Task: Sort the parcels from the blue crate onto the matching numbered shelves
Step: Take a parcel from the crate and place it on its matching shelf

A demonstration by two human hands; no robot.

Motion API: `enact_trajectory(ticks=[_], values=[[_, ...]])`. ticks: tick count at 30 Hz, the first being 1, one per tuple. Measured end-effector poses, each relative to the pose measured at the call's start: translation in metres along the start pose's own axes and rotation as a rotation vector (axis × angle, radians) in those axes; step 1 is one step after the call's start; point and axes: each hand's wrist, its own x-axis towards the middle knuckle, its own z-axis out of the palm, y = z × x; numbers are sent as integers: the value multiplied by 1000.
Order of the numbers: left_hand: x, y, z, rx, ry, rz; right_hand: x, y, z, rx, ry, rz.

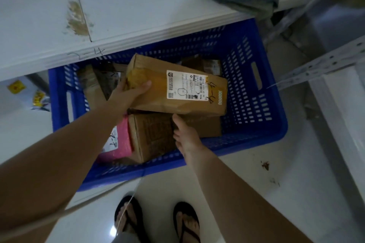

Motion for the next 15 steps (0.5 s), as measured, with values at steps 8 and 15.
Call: enact_trajectory(ticks=[8,15], values=[[-38,-1,22,101,-130,62,-27,-15,15,257,-115,-14],[-125,30,49,-11,-327,11,-110,-23,-22,535,-168,-168]])
